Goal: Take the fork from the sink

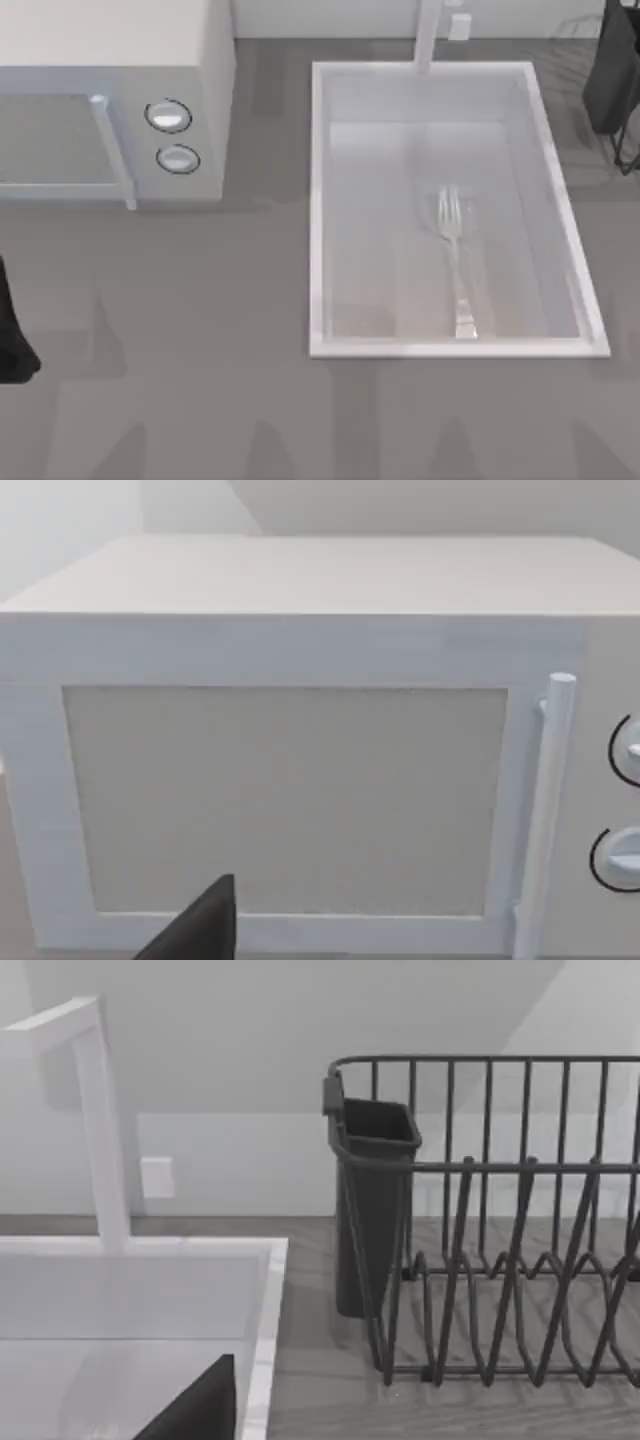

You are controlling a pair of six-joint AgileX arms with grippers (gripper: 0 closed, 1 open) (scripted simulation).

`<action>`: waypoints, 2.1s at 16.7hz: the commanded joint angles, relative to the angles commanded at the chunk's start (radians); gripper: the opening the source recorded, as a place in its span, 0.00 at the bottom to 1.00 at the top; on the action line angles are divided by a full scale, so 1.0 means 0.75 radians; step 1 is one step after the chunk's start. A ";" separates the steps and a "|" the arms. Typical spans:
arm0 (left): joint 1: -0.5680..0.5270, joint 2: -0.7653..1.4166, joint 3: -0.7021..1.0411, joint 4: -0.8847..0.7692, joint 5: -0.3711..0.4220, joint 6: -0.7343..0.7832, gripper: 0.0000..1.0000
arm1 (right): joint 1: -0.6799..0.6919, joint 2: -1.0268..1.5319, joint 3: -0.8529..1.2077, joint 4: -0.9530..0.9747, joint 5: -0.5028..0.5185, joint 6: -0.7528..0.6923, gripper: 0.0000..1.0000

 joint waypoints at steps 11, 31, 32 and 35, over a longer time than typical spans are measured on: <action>0.000 0.000 0.000 0.000 0.000 0.000 1.00 | 0.000 0.000 0.000 0.000 0.000 0.000 1.00; 0.000 0.000 0.000 0.000 0.000 0.000 1.00 | 0.049 0.344 0.304 -0.180 0.000 0.057 1.00; 0.000 0.000 0.000 0.000 0.000 0.000 1.00 | 0.062 0.438 0.387 -0.230 0.000 0.072 1.00; 0.000 0.000 0.000 0.000 0.000 0.000 1.00 | 0.110 0.769 0.682 -0.406 0.001 0.124 1.00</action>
